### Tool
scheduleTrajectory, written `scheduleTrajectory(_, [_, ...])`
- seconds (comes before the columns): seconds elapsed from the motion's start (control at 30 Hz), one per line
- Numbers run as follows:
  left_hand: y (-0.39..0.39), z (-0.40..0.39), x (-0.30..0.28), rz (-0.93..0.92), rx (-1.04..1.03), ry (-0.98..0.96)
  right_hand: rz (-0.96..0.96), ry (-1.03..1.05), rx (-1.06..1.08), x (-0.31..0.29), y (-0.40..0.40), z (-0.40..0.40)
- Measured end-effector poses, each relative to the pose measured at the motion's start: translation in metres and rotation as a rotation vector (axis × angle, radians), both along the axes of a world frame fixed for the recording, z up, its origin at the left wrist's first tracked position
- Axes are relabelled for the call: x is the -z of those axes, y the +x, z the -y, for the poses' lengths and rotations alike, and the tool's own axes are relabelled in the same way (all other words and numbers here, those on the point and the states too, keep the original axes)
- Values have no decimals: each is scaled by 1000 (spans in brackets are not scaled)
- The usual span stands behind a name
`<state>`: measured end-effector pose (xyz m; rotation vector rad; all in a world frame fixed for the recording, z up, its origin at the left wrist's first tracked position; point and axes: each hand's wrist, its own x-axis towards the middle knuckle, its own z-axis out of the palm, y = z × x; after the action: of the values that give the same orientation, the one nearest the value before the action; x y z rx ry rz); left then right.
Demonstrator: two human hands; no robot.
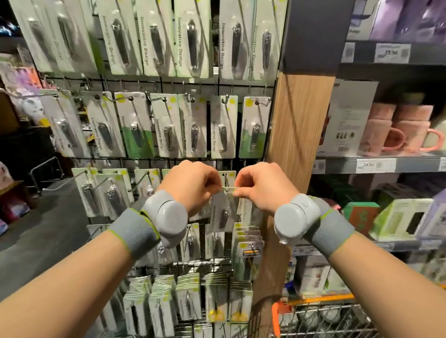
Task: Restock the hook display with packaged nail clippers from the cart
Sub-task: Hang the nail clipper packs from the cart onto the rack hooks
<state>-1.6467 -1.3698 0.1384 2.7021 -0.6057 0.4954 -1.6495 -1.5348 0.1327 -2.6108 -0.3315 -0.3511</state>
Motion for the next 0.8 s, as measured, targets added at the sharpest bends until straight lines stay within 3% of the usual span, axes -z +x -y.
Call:
scheduleTrajectory(0.27, [37, 10, 0, 6, -62, 213, 61, -176, 110, -3, 24, -12])
scheduleTrajectory(0.47, [53, 14, 0, 1, -80, 192, 122, -262, 158, 1, 34, -16])
scheduleTrajectory(0.63, [47, 7, 0, 42, -64, 117, 171, -149, 125, -2, 26, -11])
scheduleTrajectory(0.8, [16, -1, -18, 238, 67, -51, 364, 149, 102, -15, -13, 6])
